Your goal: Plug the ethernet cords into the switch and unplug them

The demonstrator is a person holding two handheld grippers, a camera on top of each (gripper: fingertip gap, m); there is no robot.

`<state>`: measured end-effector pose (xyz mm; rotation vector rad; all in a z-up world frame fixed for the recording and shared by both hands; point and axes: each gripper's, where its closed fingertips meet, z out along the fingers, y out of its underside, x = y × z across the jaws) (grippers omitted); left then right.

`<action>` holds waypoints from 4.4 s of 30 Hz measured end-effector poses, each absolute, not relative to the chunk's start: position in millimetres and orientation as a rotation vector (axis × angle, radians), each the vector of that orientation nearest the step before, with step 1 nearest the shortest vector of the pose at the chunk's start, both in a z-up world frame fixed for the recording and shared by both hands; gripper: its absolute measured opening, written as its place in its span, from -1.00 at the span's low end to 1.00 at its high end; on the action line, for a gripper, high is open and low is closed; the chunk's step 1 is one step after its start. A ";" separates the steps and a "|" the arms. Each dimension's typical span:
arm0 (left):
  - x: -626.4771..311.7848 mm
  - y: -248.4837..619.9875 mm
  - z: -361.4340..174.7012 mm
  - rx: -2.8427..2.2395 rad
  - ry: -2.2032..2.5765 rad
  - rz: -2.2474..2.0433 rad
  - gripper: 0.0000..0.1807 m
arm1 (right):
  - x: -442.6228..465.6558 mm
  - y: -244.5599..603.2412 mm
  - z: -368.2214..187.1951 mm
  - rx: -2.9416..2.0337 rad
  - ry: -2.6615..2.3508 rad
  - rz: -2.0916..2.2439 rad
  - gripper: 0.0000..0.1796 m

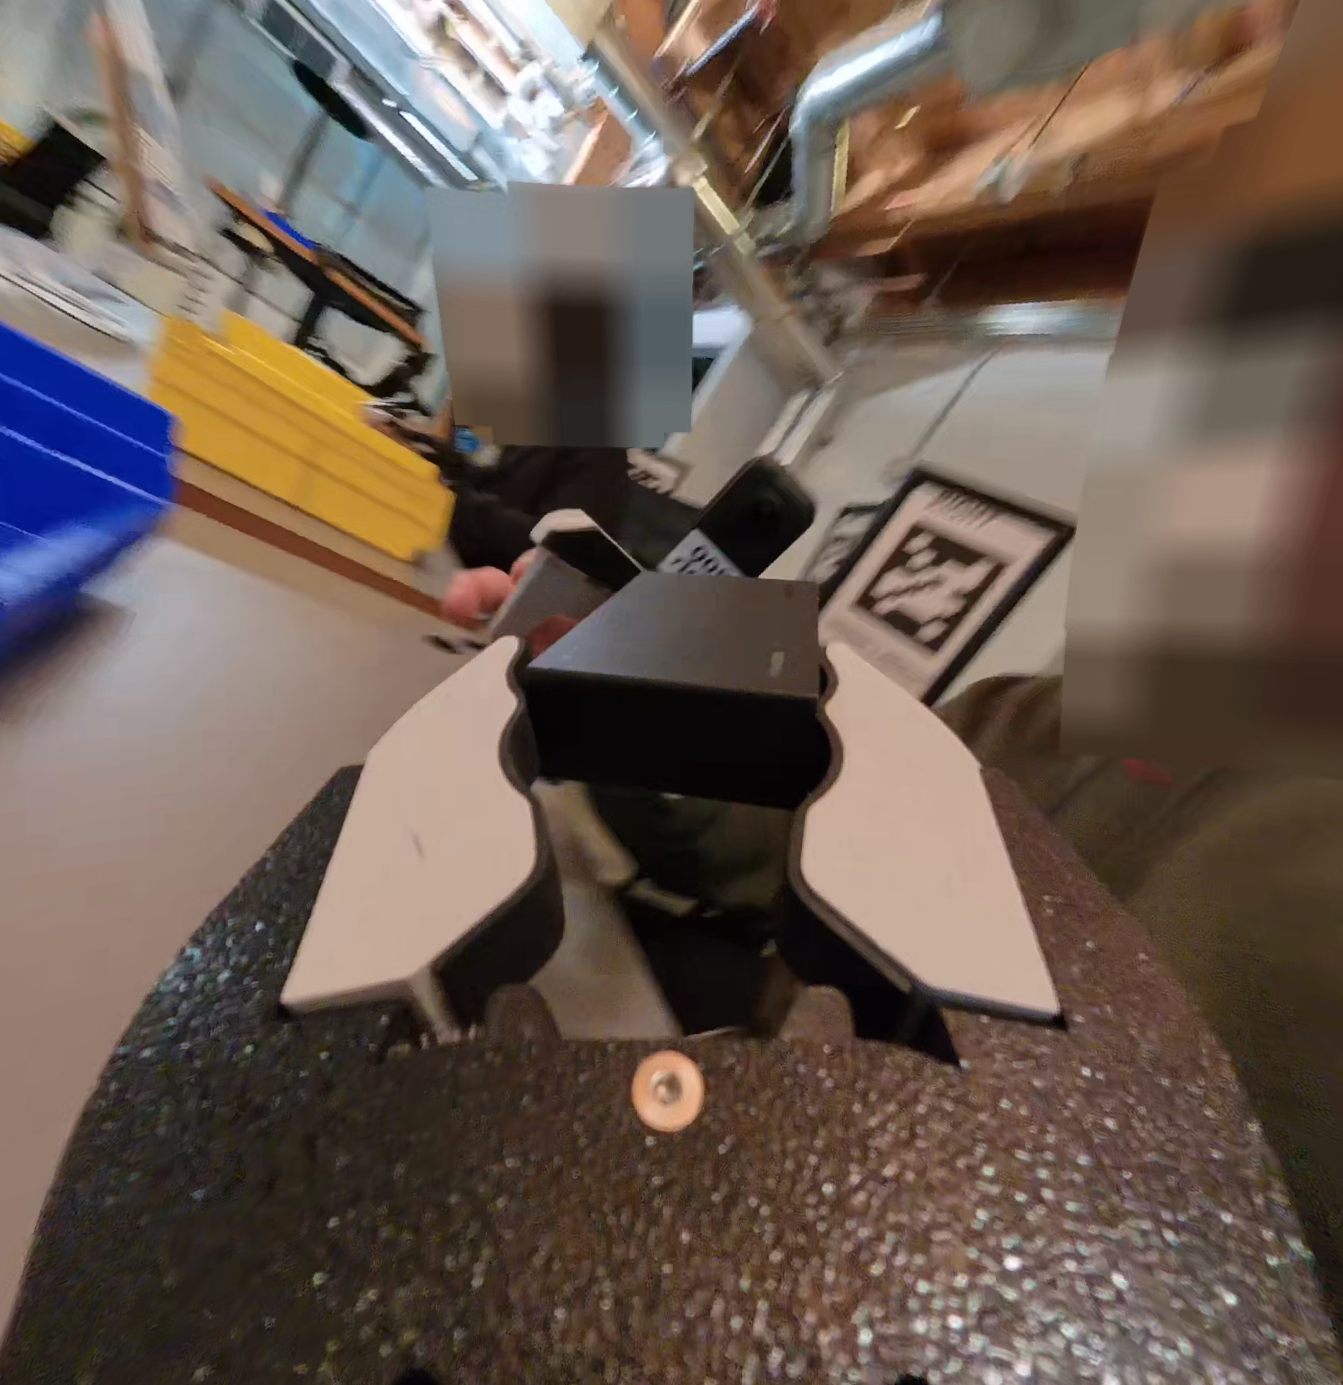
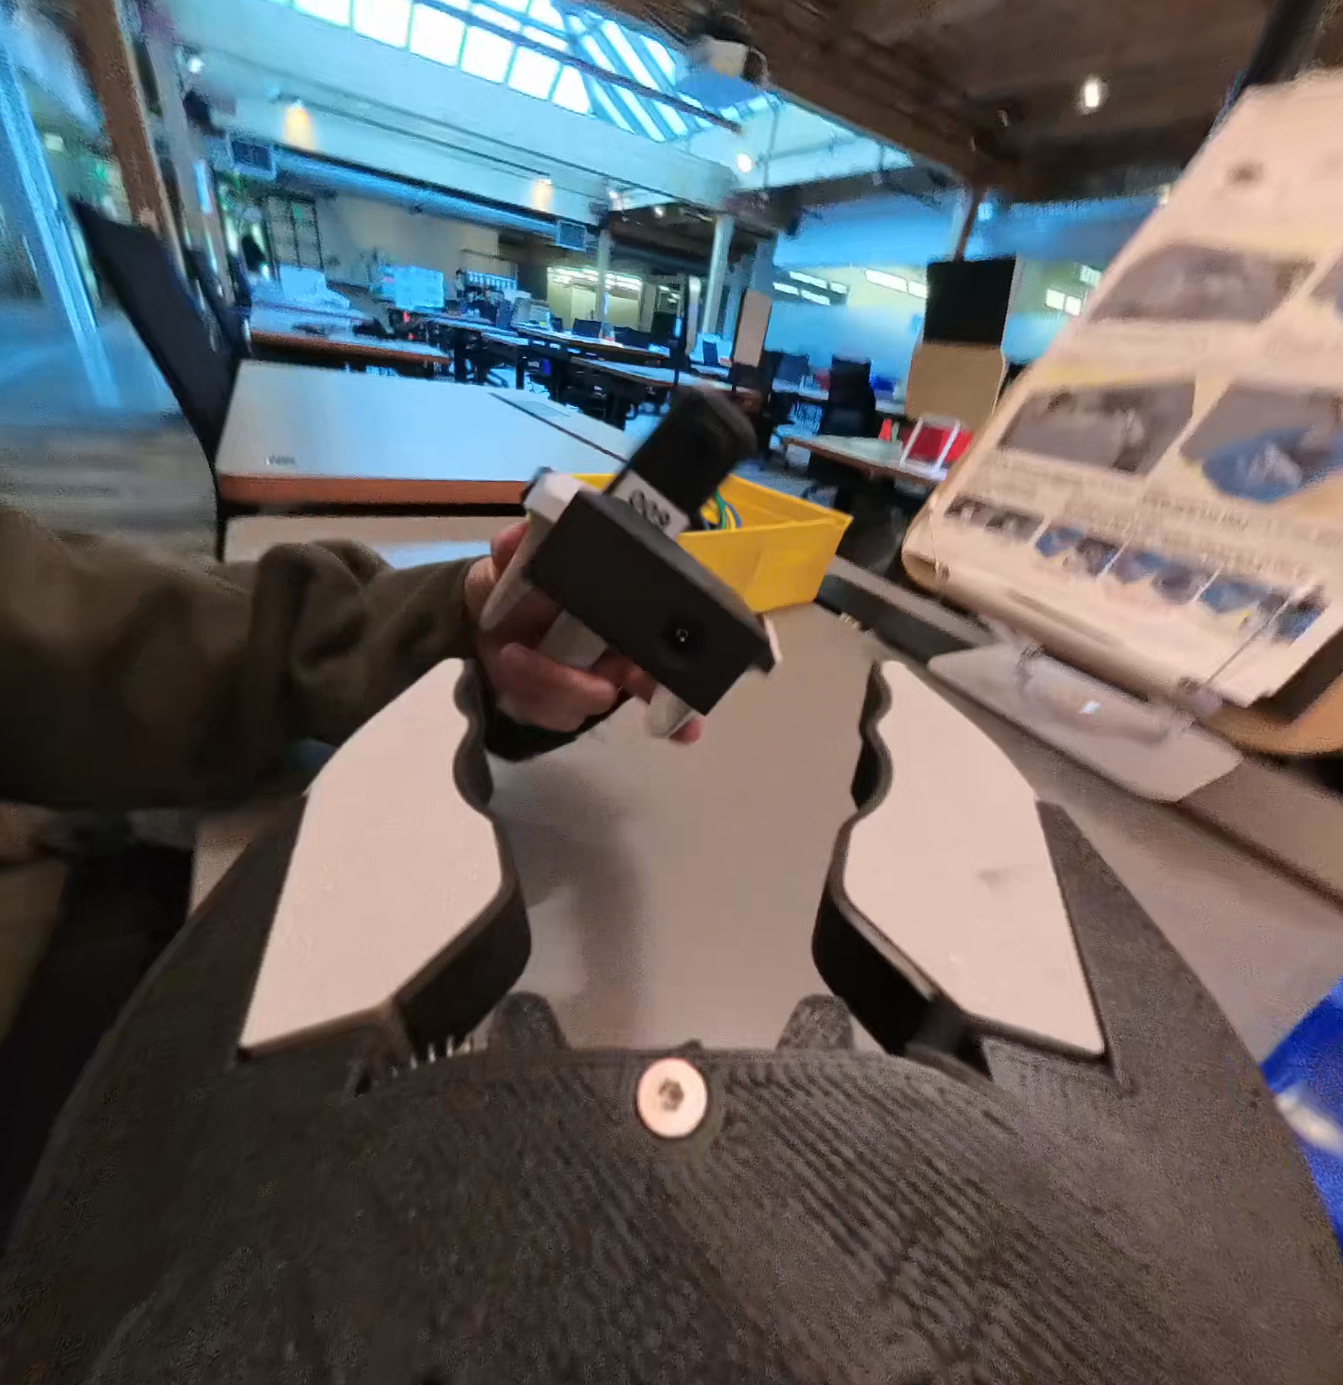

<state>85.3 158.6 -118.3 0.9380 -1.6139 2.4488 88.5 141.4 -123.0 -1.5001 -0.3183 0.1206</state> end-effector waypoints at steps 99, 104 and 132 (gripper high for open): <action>123.5 191.1 -160.6 1.654 -2.355 1.847 -0.31 | 155.1 149.6 -151.2 -1.290 0.220 0.219 -0.31; 124.5 175.5 -158.4 1.608 -1.814 1.976 -0.30 | 148.7 153.7 -160.3 -1.307 0.210 0.227 -0.31; 125.5 172.4 -173.9 1.760 -1.557 1.596 -0.65 | 136.2 172.6 -187.3 -1.539 0.061 -0.004 -0.31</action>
